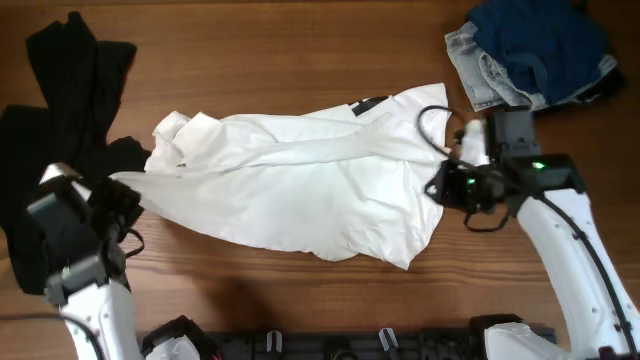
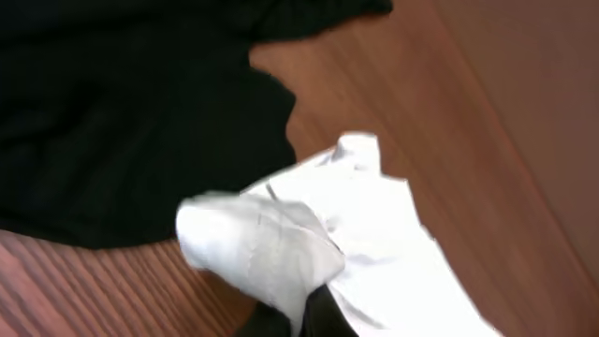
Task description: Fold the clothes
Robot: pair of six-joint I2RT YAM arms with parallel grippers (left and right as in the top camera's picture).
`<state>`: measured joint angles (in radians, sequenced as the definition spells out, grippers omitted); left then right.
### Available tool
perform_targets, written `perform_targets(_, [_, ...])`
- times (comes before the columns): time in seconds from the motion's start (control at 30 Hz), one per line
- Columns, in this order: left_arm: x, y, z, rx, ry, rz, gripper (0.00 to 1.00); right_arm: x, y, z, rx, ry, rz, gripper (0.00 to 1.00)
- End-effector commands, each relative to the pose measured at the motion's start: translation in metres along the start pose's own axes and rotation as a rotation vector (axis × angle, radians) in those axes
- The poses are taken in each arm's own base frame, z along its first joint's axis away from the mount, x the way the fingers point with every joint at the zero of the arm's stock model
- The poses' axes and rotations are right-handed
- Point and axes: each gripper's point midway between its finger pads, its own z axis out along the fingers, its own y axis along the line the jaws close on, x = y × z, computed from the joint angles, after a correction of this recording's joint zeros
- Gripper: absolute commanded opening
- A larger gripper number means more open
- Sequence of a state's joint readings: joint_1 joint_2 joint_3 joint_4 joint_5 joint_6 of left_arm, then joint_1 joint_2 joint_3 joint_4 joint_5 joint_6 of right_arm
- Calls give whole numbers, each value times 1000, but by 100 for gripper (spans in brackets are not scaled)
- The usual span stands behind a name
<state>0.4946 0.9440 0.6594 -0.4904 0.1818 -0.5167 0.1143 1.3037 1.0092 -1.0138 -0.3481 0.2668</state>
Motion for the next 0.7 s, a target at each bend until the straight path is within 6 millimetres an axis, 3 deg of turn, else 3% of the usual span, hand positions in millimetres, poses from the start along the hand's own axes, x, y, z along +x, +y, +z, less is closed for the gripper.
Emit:
perform_targets(0.0, [18, -7, 22, 0, 97, 40, 4, 28, 46, 21, -73, 125, -266, 50])
perform_targets(0.1, [21, -5, 34, -11, 120, 36, 4, 62, 61, 50, 1, 249, -400, 64])
perform_targets(0.17, [21, -6, 35, -9, 118, 34, 4, 92, 64, 71, 36, 361, -465, 65])
perform_targets(0.27, [21, -6, 35, -9, 118, 34, 4, 114, 57, 90, 127, 436, -456, 64])
perform_targets(0.67, [21, -5, 35, -11, 119, 35, 4, 110, 4, 122, 418, 430, -203, 65])
